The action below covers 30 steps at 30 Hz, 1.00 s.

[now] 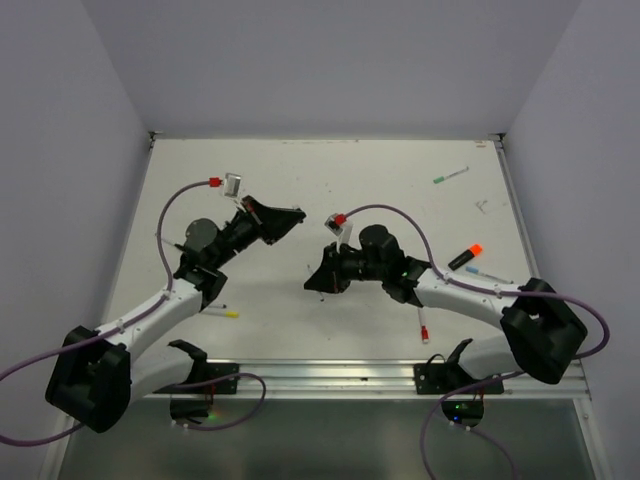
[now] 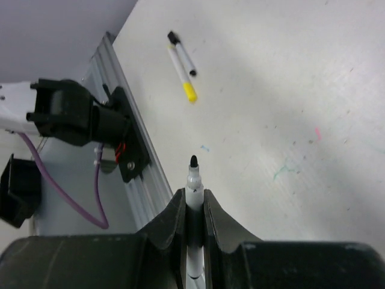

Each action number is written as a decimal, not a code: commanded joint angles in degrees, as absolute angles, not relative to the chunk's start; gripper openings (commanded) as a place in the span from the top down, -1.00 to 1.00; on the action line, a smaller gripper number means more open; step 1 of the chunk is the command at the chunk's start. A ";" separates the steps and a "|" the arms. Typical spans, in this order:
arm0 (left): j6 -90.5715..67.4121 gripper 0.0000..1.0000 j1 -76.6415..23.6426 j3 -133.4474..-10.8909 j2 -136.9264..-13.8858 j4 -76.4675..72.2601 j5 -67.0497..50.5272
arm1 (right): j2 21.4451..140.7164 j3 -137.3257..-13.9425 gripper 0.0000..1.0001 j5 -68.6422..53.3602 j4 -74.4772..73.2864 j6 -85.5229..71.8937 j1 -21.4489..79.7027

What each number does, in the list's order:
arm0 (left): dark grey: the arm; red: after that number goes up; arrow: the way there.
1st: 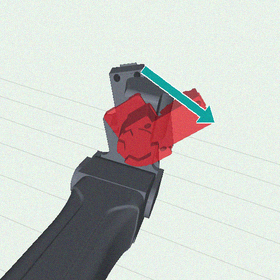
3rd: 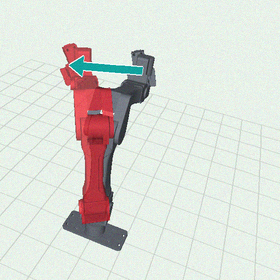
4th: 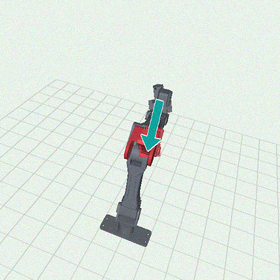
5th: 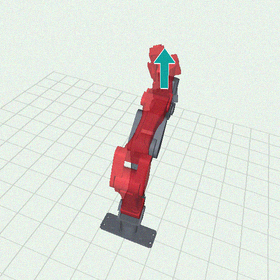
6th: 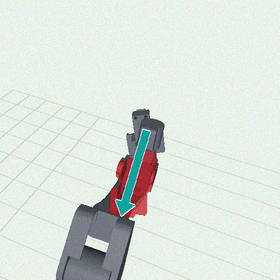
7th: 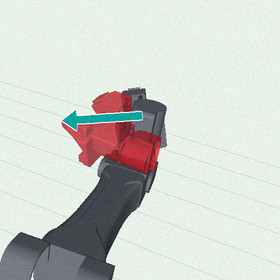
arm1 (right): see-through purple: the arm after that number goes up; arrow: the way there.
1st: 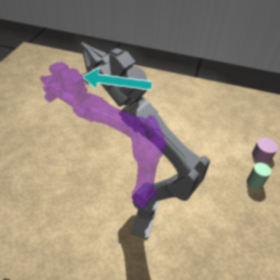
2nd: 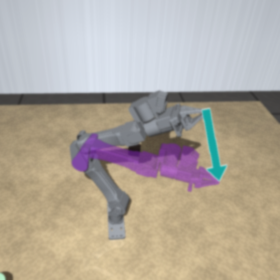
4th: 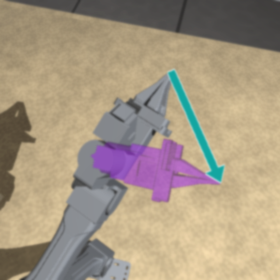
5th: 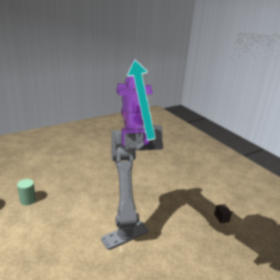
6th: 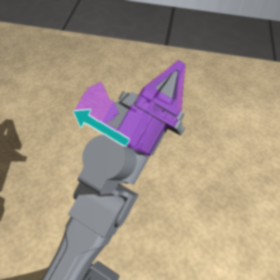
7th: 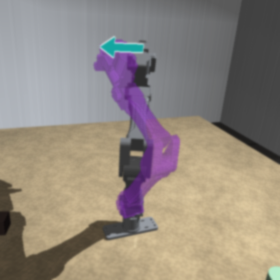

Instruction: Open the pen caps

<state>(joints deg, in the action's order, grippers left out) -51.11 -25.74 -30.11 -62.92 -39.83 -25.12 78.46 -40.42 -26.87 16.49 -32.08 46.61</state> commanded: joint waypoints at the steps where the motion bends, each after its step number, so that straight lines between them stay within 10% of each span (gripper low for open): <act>1: -56.66 1.00 -25.05 -30.51 -63.20 -62.21 -32.17 | 78.93 -38.06 1.00 -36.82 16.87 -32.17 47.02; 13: -40.27 1.00 -25.05 -44.90 -66.69 -8.66 -9.33 | 80.76 -48.41 1.00 -7.05 -9.01 -29.63 44.30; 30: -26.54 1.00 -25.14 -74.52 -103.97 11.42 -5.98 | 114.07 -88.31 1.00 6.32 -24.52 -22.85 32.35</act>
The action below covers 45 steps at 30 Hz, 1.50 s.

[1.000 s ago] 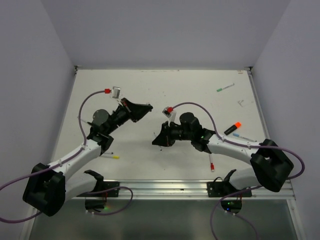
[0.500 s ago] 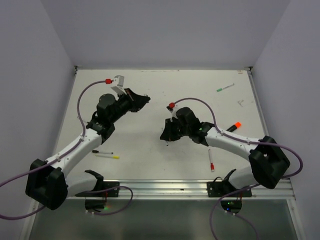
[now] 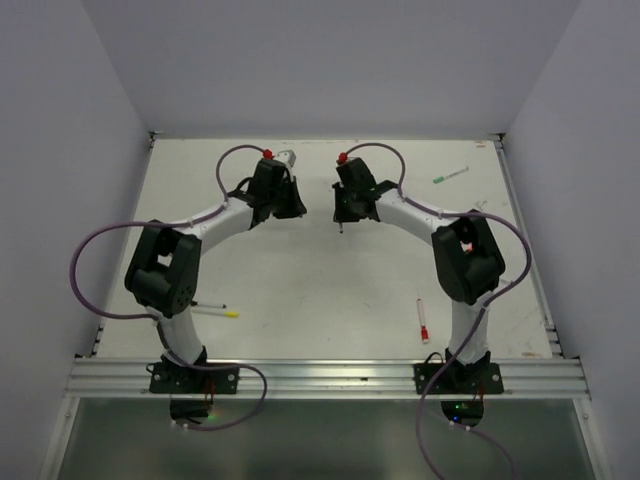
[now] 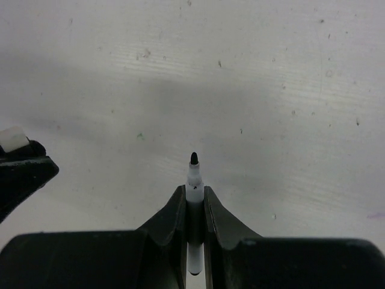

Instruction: Open the pen caps

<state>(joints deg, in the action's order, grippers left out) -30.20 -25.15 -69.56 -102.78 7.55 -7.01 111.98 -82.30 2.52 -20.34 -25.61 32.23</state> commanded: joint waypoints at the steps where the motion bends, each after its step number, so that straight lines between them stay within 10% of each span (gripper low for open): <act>1: -26.19 1.00 -25.22 -74.79 -105.11 11.25 -5.89 | 114.52 -88.76 1.00 6.76 -24.61 -22.59 32.34; 24: -24.79 0.99 -25.22 -77.87 -113.11 14.06 -1.76 | 124.71 -96.76 0.84 4.57 -25.66 -22.94 30.32; 45: -24.35 0.45 -24.70 -80.33 -116.46 15.38 -0.26 | 127.00 -95.71 0.30 2.29 -24.52 -24.26 29.97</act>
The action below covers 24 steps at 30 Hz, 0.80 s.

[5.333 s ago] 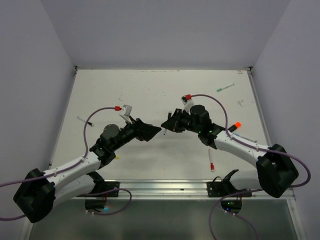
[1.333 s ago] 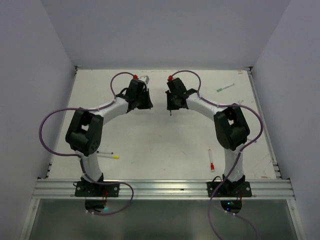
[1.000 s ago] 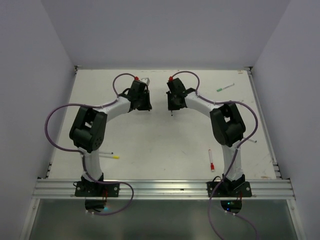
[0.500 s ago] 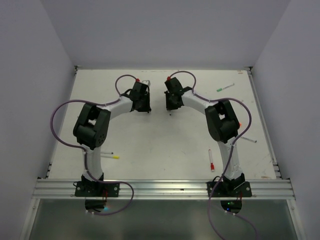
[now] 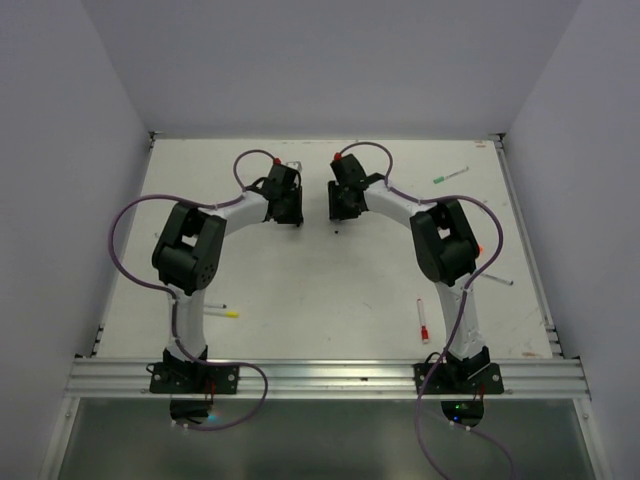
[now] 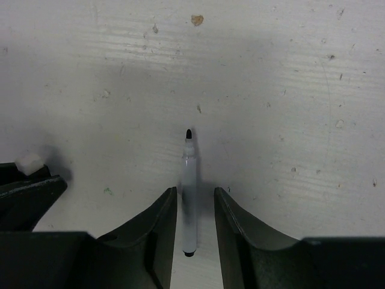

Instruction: Open the pen caps

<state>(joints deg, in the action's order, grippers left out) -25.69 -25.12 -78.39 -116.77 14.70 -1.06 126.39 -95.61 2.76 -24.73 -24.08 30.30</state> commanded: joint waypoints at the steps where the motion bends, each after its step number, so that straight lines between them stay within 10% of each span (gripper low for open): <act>1: -24.43 0.40 -24.61 -80.16 -116.37 15.38 1.22 | 126.91 -95.63 0.28 2.29 -24.52 -24.17 29.97; 24: -24.44 -0.23 -23.56 -76.91 -115.31 14.33 -0.88 | 124.01 -92.20 -0.05 0.62 -22.76 -22.77 29.88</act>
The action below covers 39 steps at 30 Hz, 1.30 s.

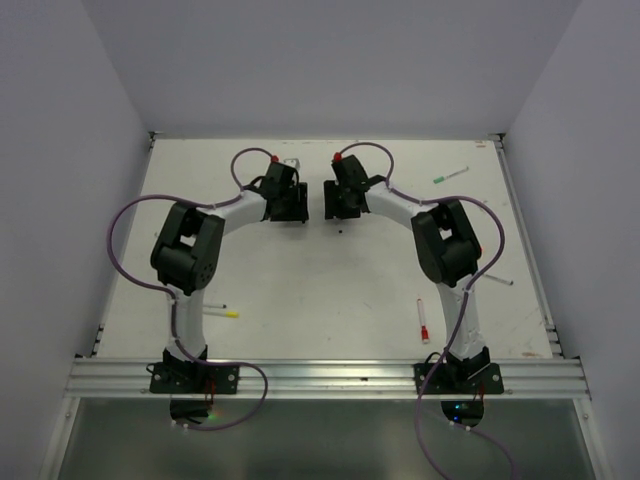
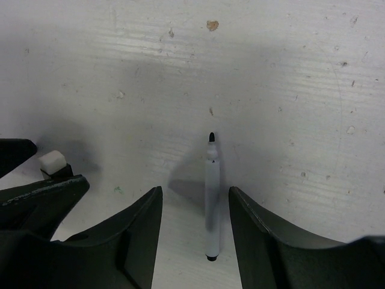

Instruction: Open the pen caps

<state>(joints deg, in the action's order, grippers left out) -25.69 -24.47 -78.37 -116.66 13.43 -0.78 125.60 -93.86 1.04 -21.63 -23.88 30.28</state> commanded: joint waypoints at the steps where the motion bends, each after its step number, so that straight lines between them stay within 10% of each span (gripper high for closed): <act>1: -24.43 -0.28 -22.95 -76.56 -115.40 14.24 -1.14 | 124.01 -92.02 -0.05 0.53 -22.76 -22.68 29.80; 9: -24.61 -0.37 -19.95 -71.90 -113.56 10.82 -9.22 | 123.40 -90.79 -0.06 0.26 -22.15 -22.50 29.62; 15: -24.61 0.45 -19.07 -70.14 -113.12 10.28 -10.72 | 123.57 -90.09 -0.06 -1.23 -21.53 -22.50 29.53; 18: -24.52 0.47 -18.98 -70.05 -113.12 10.37 -10.37 | 123.31 -89.56 -0.06 -1.32 -21.45 -22.41 29.44; 24: -25.05 0.01 -18.99 -67.86 -110.66 9.23 -8.44 | 122.34 -88.68 -0.06 -1.49 -20.92 -22.41 29.44; 39: -26.01 -0.40 -19.07 -63.82 -100.03 7.65 -5.36 | 117.34 -87.19 -0.17 -1.93 -20.83 -22.23 28.57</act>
